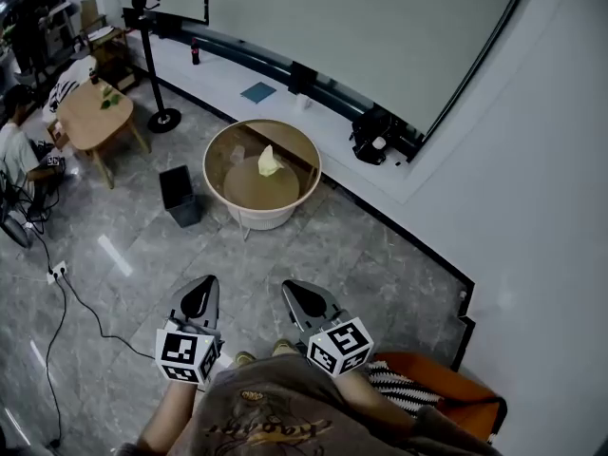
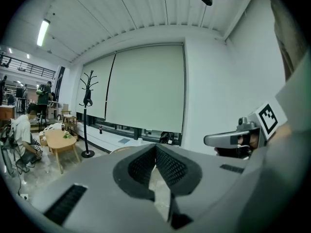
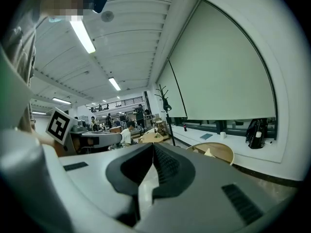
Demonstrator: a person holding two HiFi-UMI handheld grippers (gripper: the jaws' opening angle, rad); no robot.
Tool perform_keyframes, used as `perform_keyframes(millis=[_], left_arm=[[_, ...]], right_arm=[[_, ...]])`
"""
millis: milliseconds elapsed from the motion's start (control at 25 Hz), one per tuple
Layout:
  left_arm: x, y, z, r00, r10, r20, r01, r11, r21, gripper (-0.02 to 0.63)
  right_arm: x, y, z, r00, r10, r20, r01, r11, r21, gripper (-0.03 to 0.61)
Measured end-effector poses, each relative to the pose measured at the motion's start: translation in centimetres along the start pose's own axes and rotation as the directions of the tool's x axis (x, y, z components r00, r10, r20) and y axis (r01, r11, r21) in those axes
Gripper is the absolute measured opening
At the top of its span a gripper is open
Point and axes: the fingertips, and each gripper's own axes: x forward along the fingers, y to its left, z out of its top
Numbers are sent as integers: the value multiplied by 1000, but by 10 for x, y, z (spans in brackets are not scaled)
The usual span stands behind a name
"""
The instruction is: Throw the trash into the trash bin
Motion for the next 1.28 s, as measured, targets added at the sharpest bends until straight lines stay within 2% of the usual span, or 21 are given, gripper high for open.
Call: perform_keyframes(millis=[240,440,720,1000,1280], left_arm=[[-11,14,-11,1000,-24,-9,24,1000,-21,17],[-13,28,-11,999,-31,-23,31,999,-32,17],[1,55,-6,1000,-22,-2,22,1000,-13,17],[23,78,-5,1000,-14,-22,13,999,-33,17],[66,94,1,999,-35,-28,34,999,-27,17]], right_arm=[[6,6,-20,999,-40,-1,40,999,22,20],[20,22,-16,1000,-28,1,28,1000,9,19],[50,21,-16,1000,-23,-10,23,1000,8,20],[84,7,-12,1000,-25,-8,25,999,26,19],[118,-25,-3,999,-38,-16,38,999,24,19]])
